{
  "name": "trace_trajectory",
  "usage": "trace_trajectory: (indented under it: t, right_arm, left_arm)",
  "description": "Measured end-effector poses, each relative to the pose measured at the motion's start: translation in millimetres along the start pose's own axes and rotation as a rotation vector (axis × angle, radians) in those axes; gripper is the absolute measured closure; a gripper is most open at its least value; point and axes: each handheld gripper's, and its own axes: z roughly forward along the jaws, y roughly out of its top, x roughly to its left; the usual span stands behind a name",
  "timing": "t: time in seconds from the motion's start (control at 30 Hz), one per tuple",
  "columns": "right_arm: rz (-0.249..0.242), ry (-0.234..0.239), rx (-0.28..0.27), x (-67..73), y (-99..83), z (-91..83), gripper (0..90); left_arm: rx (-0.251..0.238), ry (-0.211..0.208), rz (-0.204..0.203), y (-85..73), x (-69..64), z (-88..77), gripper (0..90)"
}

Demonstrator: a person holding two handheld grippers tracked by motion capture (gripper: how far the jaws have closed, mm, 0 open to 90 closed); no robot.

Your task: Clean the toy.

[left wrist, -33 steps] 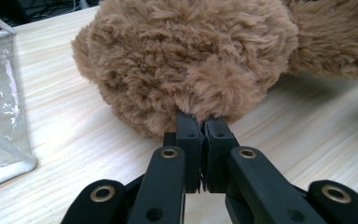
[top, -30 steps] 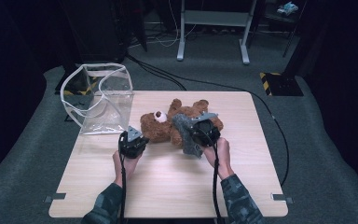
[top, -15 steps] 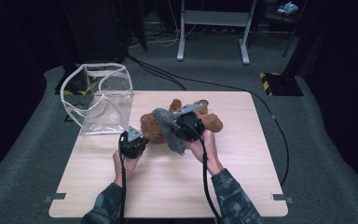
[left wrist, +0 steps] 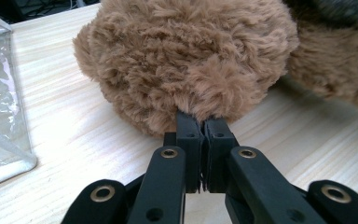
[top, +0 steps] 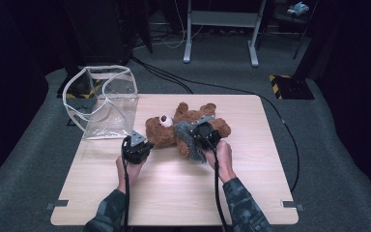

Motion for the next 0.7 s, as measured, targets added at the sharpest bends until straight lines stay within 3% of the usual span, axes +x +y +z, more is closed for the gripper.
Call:
trace_trajectory:
  t: [0.1,0.23,0.4,0.53,0.7]
  right_arm:
    - [0.019,0.043,-0.031,0.0,-1.1,-6.3,78.9]
    - [0.001,0.137,-0.103,17.7,12.1,-18.2,78.9]
    - [-0.063,0.242,-0.131,40.1,32.8,-17.5,78.8]
    - [-0.079,0.299,-0.068,58.7,38.0,2.9,78.8]
    - [-0.094,0.309,-0.012,77.6,30.1,25.0,78.9]
  left_arm:
    - [-0.005,0.004,0.001,-0.1,-0.4,0.6,87.3]
    - [-0.001,0.000,0.006,0.0,-0.4,0.3,87.3]
    - [-0.004,-0.003,0.006,0.0,-0.6,0.7,87.3]
    - [0.001,-0.009,0.007,0.2,0.0,0.2,87.3]
    - [-0.007,-0.010,0.000,-0.5,0.3,0.8,87.3]
